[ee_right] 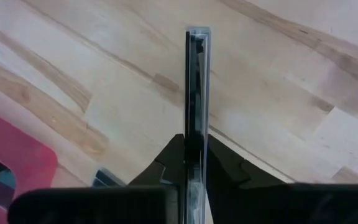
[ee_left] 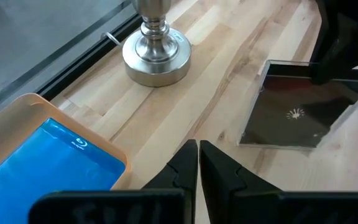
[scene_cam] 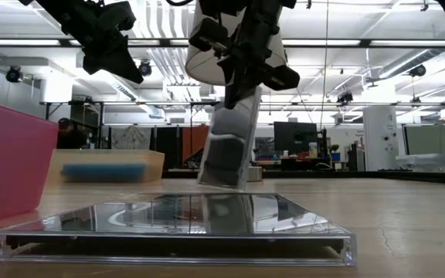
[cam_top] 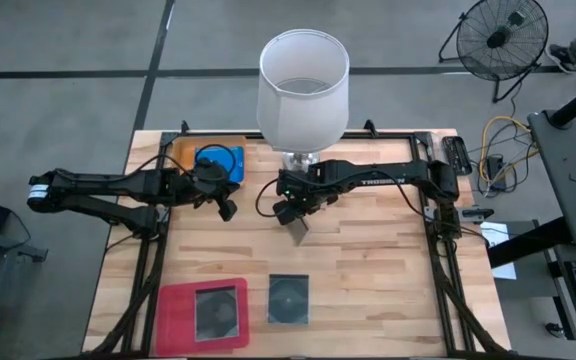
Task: Pick & place jewel cases by type
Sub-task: Put the top black cd case into the pink bin
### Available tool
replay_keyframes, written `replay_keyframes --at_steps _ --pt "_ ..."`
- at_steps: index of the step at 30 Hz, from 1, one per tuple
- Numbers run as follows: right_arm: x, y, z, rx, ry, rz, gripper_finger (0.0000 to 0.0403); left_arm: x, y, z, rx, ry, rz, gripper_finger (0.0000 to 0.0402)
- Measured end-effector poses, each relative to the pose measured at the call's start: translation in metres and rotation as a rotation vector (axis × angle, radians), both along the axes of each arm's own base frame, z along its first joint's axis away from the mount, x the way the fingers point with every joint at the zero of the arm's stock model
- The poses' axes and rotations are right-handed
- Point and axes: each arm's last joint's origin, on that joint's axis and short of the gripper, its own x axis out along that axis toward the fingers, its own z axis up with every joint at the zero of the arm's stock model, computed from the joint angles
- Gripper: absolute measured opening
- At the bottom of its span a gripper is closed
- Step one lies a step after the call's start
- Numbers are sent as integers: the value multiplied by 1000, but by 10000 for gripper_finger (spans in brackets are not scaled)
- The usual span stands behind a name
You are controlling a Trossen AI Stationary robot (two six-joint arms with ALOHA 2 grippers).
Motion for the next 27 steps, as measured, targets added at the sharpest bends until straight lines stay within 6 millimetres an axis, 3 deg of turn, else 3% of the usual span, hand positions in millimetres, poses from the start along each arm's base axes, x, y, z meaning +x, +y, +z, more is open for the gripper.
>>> replay_keyframes --at_steps 6,13,20,27 --pt "-3 0 7 -10 -19 24 29 0 0 0 -4 -2 3 0" --pt "-4 6 41 -11 -131 119 29 0 0 0 -4 -2 3 0" --pt "-9 44 88 19 -284 333 28 -2 0 2 -10 -12 -5 0" --pt "-16 87 104 64 -321 509 28 -19 -2 14 -22 -79 -21 0"
